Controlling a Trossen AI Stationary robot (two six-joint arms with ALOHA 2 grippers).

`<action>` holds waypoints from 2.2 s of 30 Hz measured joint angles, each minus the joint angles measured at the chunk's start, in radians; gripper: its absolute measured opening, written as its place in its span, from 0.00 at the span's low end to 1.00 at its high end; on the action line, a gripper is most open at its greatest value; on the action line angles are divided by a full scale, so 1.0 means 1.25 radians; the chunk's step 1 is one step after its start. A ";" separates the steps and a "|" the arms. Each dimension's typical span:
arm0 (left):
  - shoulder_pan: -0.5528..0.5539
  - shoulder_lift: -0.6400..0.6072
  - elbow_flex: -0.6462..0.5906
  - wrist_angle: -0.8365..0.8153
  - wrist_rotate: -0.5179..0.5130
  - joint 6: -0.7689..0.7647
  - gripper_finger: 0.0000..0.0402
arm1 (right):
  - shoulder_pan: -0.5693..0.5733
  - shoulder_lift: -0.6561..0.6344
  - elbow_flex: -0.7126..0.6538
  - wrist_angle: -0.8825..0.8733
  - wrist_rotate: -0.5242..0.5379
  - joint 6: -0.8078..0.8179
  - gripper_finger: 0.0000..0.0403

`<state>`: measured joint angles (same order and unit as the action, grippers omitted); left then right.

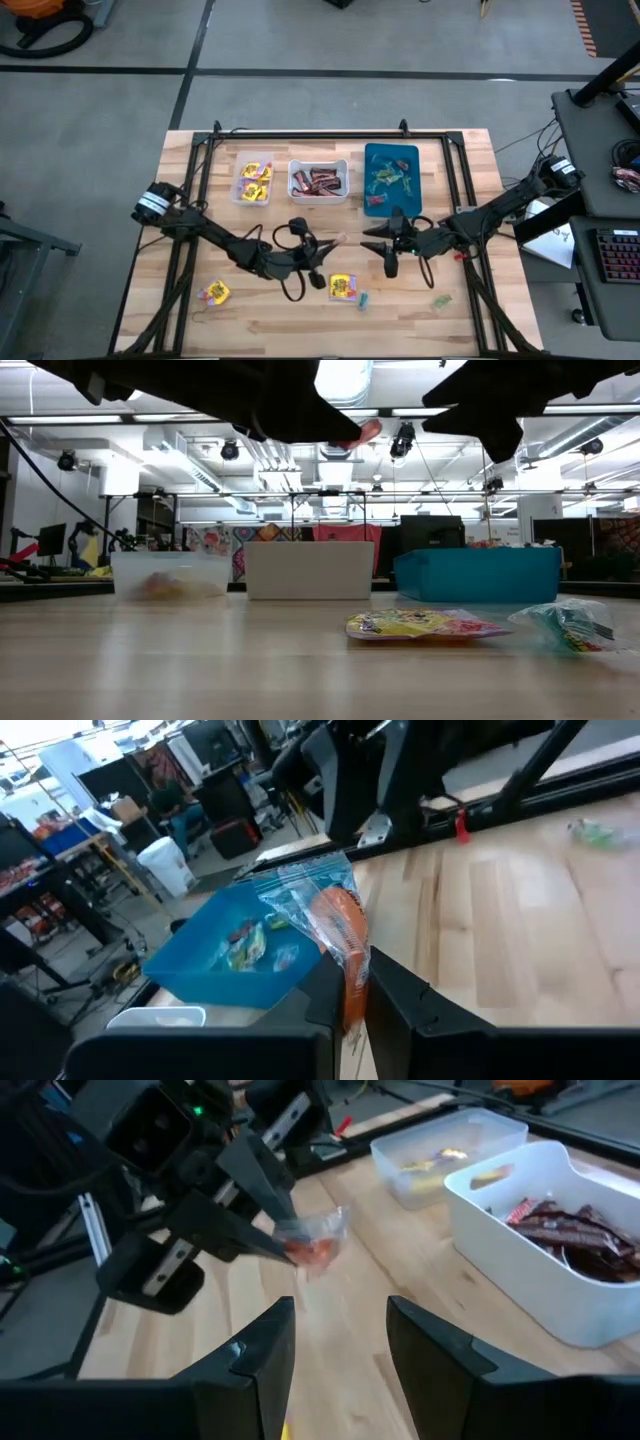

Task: Sort candy
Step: Put the orange candy into the blue bin

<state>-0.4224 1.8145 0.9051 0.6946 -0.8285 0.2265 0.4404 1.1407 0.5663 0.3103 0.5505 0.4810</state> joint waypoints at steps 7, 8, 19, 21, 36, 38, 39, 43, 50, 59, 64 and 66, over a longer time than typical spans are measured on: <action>0.009 0.000 0.000 0.011 0.061 -0.026 0.03 | 0.000 0.000 -0.001 0.033 0.000 -0.009 0.37; 0.009 0.000 0.000 0.011 0.063 -0.032 0.03 | 0.000 0.000 -0.001 0.033 0.000 -0.009 0.37; 0.025 0.000 0.000 0.025 0.064 -0.043 0.02 | 0.000 0.000 -0.001 0.032 0.000 0.029 0.37; 0.027 0.000 0.000 0.025 0.068 -0.044 0.02 | 0.000 0.000 -0.001 0.032 0.000 0.042 0.37; 0.042 0.103 0.000 0.202 0.087 0.001 0.02 | 0.000 0.000 -0.001 0.052 0.000 0.083 0.37; 0.041 0.111 0.000 0.207 0.086 0.001 0.02 | 0.000 0.000 -0.001 0.049 0.000 0.084 0.37; 0.041 0.114 0.000 0.217 0.086 0.001 0.02 | 0.000 0.000 -0.001 0.049 0.000 0.084 0.37; 0.044 0.123 0.024 0.226 0.086 0.016 0.02 | -0.004 0.000 -0.001 0.049 0.000 0.083 0.37; 0.047 0.158 0.112 0.192 0.069 0.082 0.02 | -0.005 0.015 -0.001 0.048 0.001 0.082 0.37; 0.047 0.156 0.118 0.165 0.007 0.075 0.02 | -0.005 0.017 -0.001 0.043 0.002 0.076 0.29; 0.047 0.156 0.117 0.161 0.010 0.064 0.02 | -0.005 0.017 -0.001 0.024 0.002 0.067 0.12; 0.048 0.156 0.117 0.160 0.029 0.063 0.02 | -0.005 0.017 -0.001 0.025 0.000 0.054 0.05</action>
<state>-0.3630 2.0098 1.0519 0.8951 -0.7916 0.3055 0.4339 1.1614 0.5655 0.3410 0.5499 0.5480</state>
